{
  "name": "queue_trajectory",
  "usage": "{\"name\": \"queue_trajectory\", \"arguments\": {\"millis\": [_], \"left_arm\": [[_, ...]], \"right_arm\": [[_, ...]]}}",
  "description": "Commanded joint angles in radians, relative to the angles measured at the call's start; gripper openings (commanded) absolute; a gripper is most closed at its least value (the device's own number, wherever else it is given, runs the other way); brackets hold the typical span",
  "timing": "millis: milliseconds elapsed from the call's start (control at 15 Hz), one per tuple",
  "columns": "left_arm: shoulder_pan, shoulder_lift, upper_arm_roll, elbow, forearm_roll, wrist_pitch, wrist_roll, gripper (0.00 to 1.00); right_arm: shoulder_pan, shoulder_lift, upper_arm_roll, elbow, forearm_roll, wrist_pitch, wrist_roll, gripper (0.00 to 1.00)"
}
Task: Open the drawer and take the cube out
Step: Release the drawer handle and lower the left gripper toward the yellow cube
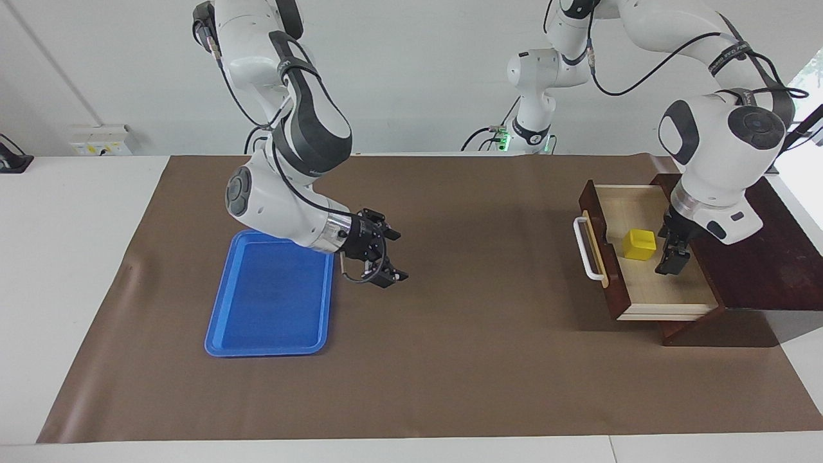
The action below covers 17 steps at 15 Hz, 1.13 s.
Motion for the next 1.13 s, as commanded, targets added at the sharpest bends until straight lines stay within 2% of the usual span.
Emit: {"name": "queue_trajectory", "arguments": {"millis": [0,133,532,598,798,1064], "left_arm": [[0.020,-0.071,-0.001,-0.144,-0.011,0.095,0.035,1.00],[0.021,-0.085,-0.001,-0.186,-0.011,0.123,0.032,1.00],[0.020,-0.095,-0.003,-0.201,-0.011,0.121,-0.016,0.99],[0.015,-0.095,-0.003,-0.201,-0.011,0.121,-0.022,0.91],[0.004,-0.095,-0.003,-0.204,-0.011,0.118,-0.051,0.81],[0.010,-0.095,-0.003,-0.201,-0.011,0.120,-0.046,0.50]], "right_arm": [[-0.005,-0.085,0.003,-0.105,0.026,0.015,-0.172,1.00],[-0.012,-0.096,0.001,-0.119,0.028,0.027,-0.206,1.00],[-0.022,-0.108,-0.003,-0.136,0.023,0.014,-0.082,1.00],[-0.020,-0.109,-0.003,-0.139,0.016,0.012,-0.085,1.00],[-0.020,-0.116,-0.005,-0.141,0.012,-0.003,-0.085,1.00],[-0.043,-0.131,-0.005,-0.168,0.012,-0.016,-0.071,1.00]]}}
